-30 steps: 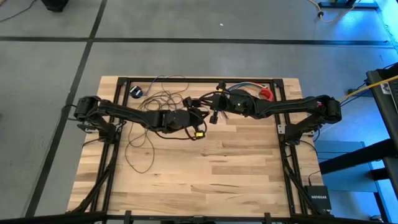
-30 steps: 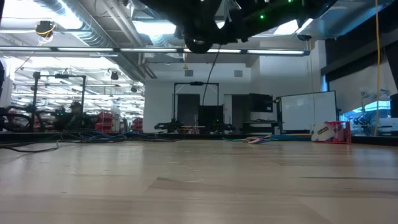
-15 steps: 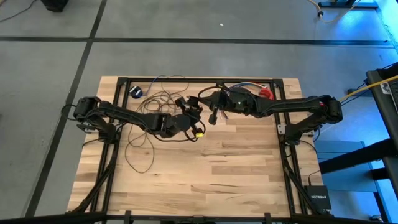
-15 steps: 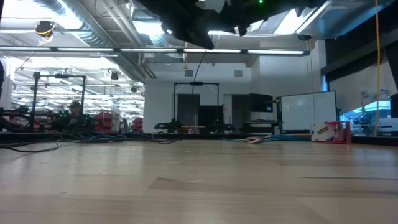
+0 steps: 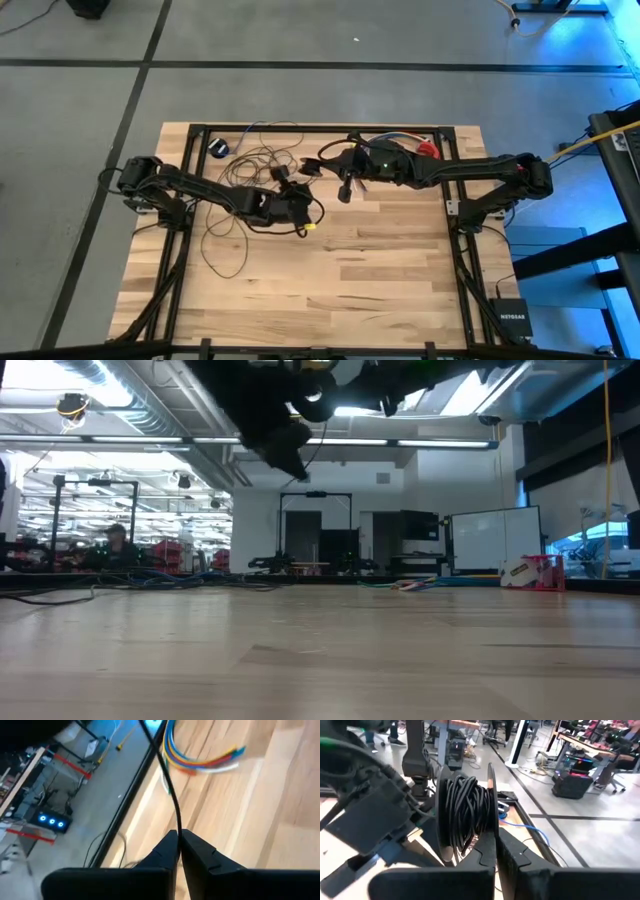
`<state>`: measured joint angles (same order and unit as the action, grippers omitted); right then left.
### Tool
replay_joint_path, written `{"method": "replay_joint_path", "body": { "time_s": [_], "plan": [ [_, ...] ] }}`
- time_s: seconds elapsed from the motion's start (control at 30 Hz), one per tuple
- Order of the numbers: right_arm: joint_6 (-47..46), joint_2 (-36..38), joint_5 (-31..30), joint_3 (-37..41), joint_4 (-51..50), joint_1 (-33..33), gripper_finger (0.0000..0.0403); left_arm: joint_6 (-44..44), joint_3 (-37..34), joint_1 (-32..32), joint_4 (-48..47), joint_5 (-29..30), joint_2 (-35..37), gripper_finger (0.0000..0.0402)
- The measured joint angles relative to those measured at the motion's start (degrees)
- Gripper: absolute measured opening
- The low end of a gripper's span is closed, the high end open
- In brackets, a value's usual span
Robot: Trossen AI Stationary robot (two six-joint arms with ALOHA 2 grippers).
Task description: Coiling cords
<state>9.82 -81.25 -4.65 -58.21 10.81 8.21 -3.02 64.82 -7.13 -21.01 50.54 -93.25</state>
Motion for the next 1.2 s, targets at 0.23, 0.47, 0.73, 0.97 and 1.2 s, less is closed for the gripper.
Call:
{"method": "replay_joint_path", "body": {
  "time_s": [0.23,0.47,0.73,0.97,1.2],
  "plan": [
    [2.28,-0.07,-0.22,0.02,-0.71,0.02,0.0001,-4.40,0.02,0.32,-10.30,0.05,0.03,0.0017],
    [2.63,-0.11,-0.23,0.04,-2.13,0.07,0.0001,-14.78,0.02,0.62,-26.32,0.07,0.41,0.0017],
    [2.65,-0.13,-0.24,0.04,-2.45,0.07,0.0001,-23.78,-6.79,-3.99,-30.22,8.22,9.26,0.0017],
    [2.67,-0.20,-0.25,0.05,-1.60,0.07,0.0001,-24.09,-22.66,-5.15,-8.40,8.18,22.87,0.0018],
    [2.69,-0.22,-0.30,0.06,-1.26,0.07,0.0002,-9.46,-37.15,1.43,31.56,-13.70,28.18,0.0066]
  ]
}}
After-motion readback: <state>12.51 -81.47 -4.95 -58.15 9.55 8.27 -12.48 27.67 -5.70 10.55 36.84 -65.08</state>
